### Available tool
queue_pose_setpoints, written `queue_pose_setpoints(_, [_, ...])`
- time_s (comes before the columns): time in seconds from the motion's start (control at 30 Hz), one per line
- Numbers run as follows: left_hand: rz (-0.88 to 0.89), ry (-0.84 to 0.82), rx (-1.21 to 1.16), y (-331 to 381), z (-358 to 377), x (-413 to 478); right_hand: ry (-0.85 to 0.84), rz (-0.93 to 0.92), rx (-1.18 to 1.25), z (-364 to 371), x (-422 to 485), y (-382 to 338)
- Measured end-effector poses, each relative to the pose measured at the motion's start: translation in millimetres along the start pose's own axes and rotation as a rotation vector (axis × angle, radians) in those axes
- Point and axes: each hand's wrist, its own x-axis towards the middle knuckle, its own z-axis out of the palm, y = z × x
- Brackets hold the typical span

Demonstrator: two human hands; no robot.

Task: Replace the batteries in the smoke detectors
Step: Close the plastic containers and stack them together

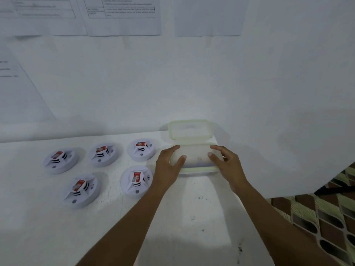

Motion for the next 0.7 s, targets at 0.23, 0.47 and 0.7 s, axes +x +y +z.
queue_pose_setpoints(0.23, [-0.026, -0.045, 0.122, 5.9, 1.6, 22.9, -0.004, -0.003, -0.092, 1.0, 17.2, -5.3])
queue_pose_setpoints(0.47, [0.314, -0.004, 0.523, -7.8, -52.4, -10.1, 0.322, -0.489, -0.583, 28.5, -5.8, -11.0])
queue_pose_setpoints(0.7, [0.404, 0.089, 0.803, -62.5, -174.1, -45.9, -0.076, -0.675, -0.453, 132.8, -69.9, -23.0])
